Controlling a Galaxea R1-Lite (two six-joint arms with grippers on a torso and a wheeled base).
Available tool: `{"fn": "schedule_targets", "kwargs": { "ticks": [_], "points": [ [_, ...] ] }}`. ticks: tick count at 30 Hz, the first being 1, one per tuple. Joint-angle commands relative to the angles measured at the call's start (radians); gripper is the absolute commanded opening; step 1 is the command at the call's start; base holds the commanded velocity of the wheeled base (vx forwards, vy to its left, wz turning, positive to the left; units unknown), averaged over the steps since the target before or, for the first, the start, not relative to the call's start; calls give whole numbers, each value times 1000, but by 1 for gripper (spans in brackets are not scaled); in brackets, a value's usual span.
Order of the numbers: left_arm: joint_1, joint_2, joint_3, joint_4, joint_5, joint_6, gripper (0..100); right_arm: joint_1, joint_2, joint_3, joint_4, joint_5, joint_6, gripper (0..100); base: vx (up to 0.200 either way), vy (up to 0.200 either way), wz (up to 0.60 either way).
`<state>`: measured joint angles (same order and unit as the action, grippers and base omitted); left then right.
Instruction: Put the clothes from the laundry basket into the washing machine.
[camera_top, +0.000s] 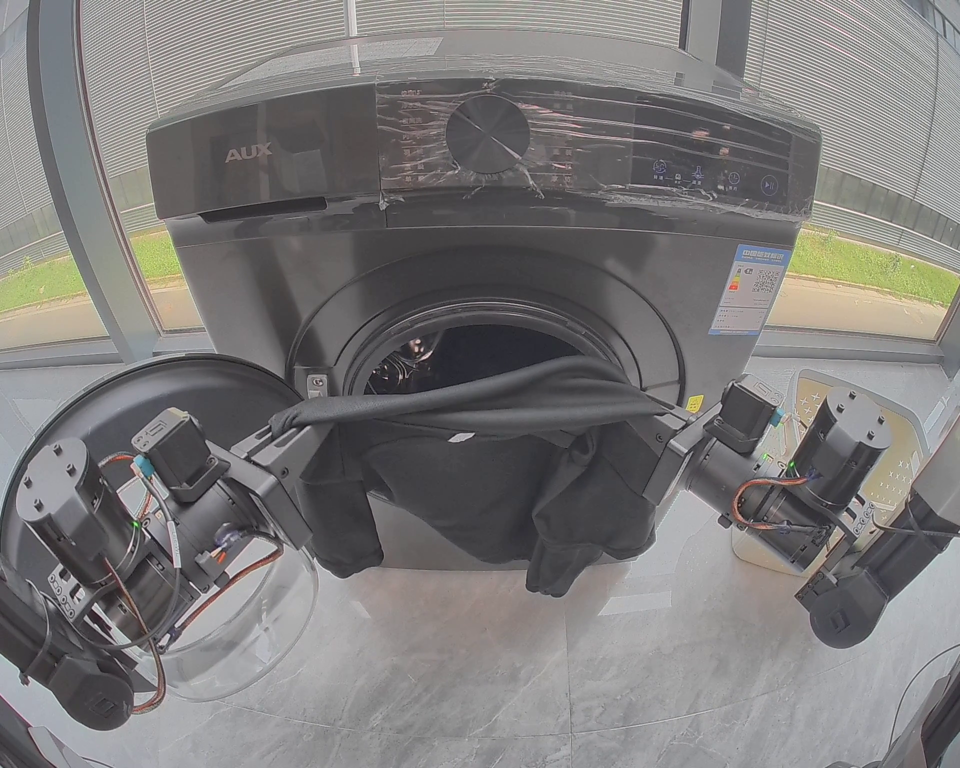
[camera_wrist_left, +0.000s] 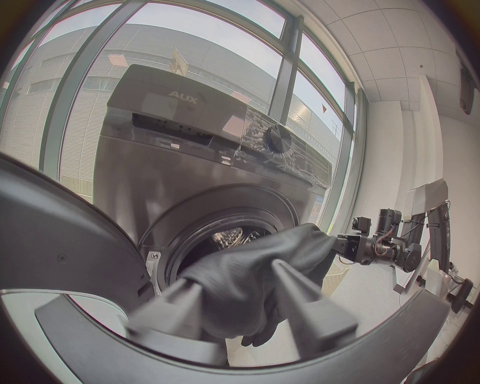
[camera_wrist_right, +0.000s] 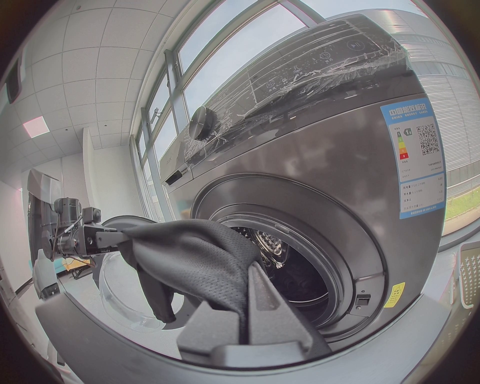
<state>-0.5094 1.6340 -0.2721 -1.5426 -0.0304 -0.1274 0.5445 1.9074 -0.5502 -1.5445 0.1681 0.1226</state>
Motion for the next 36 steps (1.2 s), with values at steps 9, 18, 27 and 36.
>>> {"fn": "schedule_targets", "kwargs": {
  "ticks": [9, 18, 27, 36],
  "points": [
    [3, 10, 94, 7, -63, 2, 100, -8, 10, -7, 1, -45, 40, 0, 0, 0, 0],
    [3, 27, 126, -2, -77, 3, 100, -17, 27, -23, 1, -76, 46, 0, 0, 0, 0],
    [5, 92, 149, -2, -78, 23, 100, 3, 38, -31, 1, -82, 63, 0, 0, 0, 0],
    [-9, 210, 74, -4, -80, 31, 100, 83, 36, -39, 1, -82, 58, 0, 0, 0, 0]
  ]
}}
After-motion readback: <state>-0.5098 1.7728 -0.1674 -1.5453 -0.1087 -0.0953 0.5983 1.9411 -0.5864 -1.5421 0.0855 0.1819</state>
